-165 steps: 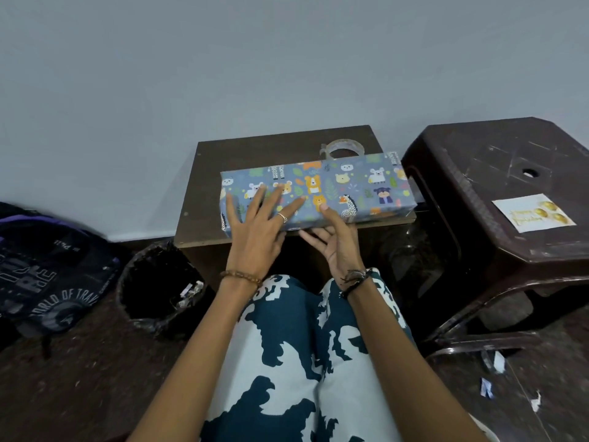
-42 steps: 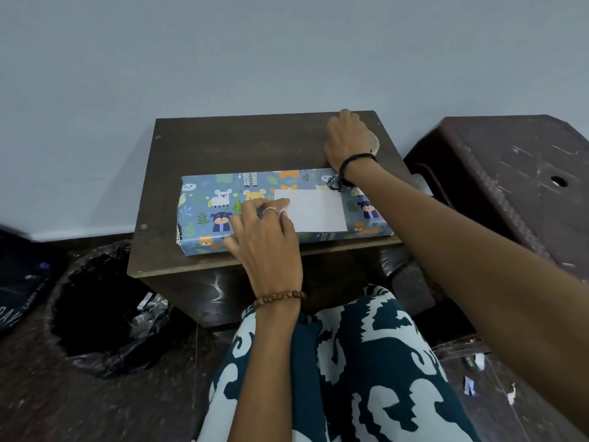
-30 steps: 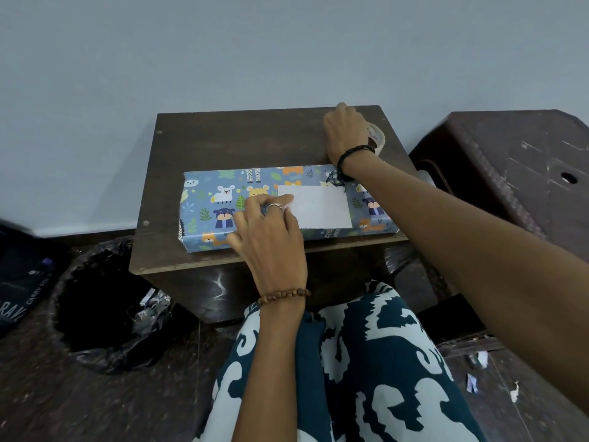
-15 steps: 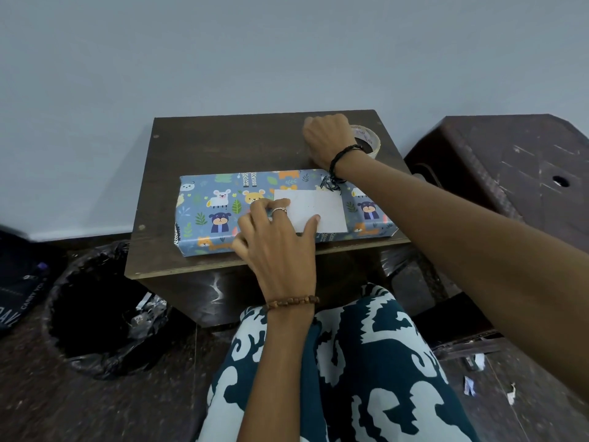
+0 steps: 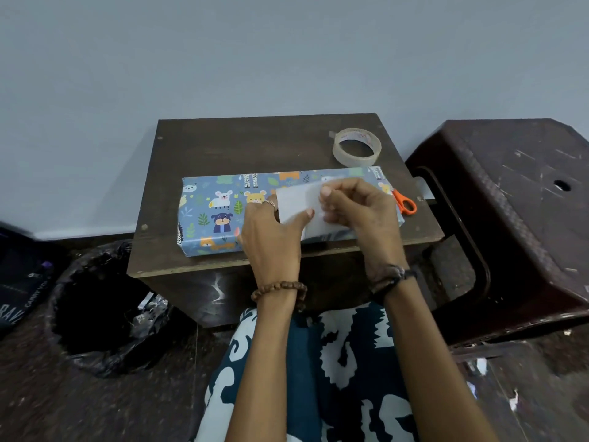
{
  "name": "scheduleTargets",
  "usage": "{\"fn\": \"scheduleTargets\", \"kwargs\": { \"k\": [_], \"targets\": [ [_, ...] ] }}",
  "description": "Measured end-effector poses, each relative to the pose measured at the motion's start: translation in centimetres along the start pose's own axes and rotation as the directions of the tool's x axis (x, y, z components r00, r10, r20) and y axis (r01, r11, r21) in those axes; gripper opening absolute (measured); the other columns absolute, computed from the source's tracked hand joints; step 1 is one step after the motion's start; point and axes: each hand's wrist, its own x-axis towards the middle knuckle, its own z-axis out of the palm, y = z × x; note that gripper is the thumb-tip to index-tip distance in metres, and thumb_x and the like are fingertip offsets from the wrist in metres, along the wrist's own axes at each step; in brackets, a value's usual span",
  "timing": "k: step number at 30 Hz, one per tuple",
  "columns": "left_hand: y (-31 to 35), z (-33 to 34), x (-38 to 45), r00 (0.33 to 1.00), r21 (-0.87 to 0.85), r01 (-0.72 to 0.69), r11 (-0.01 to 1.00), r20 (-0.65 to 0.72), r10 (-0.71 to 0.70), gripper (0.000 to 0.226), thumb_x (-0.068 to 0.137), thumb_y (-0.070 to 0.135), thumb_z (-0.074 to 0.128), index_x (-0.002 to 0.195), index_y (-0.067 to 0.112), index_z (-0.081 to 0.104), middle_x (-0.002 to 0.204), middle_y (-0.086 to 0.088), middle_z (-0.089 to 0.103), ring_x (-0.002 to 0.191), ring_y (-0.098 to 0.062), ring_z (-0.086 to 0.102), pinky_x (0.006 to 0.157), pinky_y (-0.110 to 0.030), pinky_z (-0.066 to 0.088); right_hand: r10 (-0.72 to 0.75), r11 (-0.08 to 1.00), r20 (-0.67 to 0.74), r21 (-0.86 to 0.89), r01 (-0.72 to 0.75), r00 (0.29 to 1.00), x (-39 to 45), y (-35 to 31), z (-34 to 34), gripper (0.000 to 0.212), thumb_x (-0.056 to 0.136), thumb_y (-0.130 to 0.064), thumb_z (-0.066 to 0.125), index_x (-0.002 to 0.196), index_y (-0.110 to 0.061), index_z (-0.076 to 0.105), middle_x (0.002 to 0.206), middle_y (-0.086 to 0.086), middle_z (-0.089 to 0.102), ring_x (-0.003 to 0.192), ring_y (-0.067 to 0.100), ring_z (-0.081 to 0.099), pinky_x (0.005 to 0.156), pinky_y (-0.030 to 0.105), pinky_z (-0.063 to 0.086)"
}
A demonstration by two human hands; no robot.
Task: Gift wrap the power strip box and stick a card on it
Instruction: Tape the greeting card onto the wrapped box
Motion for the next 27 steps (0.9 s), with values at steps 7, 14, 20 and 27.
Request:
{"fn": "scheduleTargets", "kwargs": {
  "k": [7,14,20,27],
  "targets": [
    [0.5,-0.3,0.0,0.988,-0.584,0.155,0.797,0.104,-0.116,0.015,0.088,0.01,0.06,0.097,0.02,0.061,0.092,0.007,0.067,0.087,-0.008,0.065,0.084,-0.033,0.054,-0.061,0.993,-0.111,0.09,0.071,0.992,-0.7,1.0,1.7,0.008,0.082,-0.003,0.066,0.086,-0.01,0.066,0.072,0.0,0.064,0.056,0.003,0.054,0.05,0.015,0.046],
    [0.6,0.4,0.2,0.968,-0.719,0.244,0.65,0.219,-0.122,0.019,0.089,0.003,0.055,0.098,0.02,0.057,0.091,0.005,0.066,0.08,-0.009,0.064,0.064,-0.021,0.055,-0.119,0.988,-0.212,0.073,0.137,0.97,-0.1,1.9,2.3,0.013,0.078,-0.003,0.071,0.081,-0.016,0.068,0.078,-0.008,0.07,0.077,0.004,0.065,0.073,0.018,0.051],
    [0.5,0.7,0.2,0.975,-0.766,0.216,0.606,0.205,-0.088,0.018,0.087,0.006,0.058,0.099,0.019,0.059,0.093,0.004,0.068,0.087,-0.011,0.065,0.073,-0.026,0.056,-0.277,0.961,-0.244,-0.09,0.262,0.929,-0.3,2.0,2.7,0.012,0.08,-0.006,0.07,0.083,-0.018,0.068,0.081,-0.011,0.068,0.075,0.003,0.063,0.07,0.017,0.049],
    [0.6,0.9,0.1,0.996,-0.755,0.064,0.653,0.086,0.002,0.019,0.088,0.001,0.056,0.096,0.017,0.057,0.088,0.005,0.068,0.077,-0.003,0.067,0.062,-0.015,0.053,-0.439,0.874,-0.276,-0.35,0.336,0.855,-0.7,2.5,3.4,0.009,0.083,-0.02,0.068,0.09,-0.014,0.07,0.082,-0.011,0.068,0.077,0.007,0.065,0.064,0.021,0.05]
  ]
}}
